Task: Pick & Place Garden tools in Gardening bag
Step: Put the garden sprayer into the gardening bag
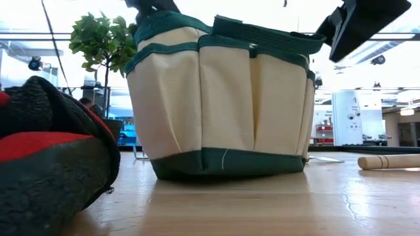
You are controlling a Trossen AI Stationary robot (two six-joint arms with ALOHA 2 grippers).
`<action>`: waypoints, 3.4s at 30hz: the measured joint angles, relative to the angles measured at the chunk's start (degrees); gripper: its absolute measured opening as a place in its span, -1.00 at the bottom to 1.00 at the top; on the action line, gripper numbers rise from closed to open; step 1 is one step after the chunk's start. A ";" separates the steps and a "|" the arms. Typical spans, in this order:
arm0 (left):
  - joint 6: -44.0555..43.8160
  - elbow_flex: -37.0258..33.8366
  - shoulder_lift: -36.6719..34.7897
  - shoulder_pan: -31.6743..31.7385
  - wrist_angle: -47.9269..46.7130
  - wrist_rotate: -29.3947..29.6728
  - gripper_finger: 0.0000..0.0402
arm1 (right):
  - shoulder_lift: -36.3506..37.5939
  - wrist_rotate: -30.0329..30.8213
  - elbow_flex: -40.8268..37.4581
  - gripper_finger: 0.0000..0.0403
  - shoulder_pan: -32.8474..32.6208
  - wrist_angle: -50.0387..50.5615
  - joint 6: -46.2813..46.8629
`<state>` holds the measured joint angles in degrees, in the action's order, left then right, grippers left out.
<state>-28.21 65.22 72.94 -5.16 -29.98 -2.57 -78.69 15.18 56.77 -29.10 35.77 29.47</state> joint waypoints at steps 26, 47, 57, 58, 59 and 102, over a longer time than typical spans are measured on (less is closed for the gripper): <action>-4.45 -21.58 -7.77 -28.13 12.16 6.01 -0.35 | -0.95 5.93 19.63 -0.96 0.66 13.60 -16.44; -2.46 -17.19 10.34 -28.03 22.48 -5.72 0.32 | 3.17 12.05 19.52 -0.96 1.48 22.15 -10.14; 8.69 -14.14 11.14 -27.46 20.14 -4.49 0.31 | 3.29 14.66 19.39 -0.96 1.71 22.18 -10.12; 8.43 -13.84 10.68 -27.22 18.89 -3.69 0.31 | 3.29 16.49 19.28 -0.96 2.03 22.16 -10.12; 7.52 -13.54 10.28 -26.85 17.56 -2.46 0.31 | 3.20 18.37 19.15 -0.96 2.65 22.18 -9.89; -18.73 -13.03 6.50 -23.37 -9.11 19.22 0.31 | -8.47 16.01 17.09 0.12 20.58 20.31 29.06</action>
<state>-46.94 52.18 79.44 -28.53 -39.09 16.65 -87.16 31.19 73.87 -8.52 56.08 58.54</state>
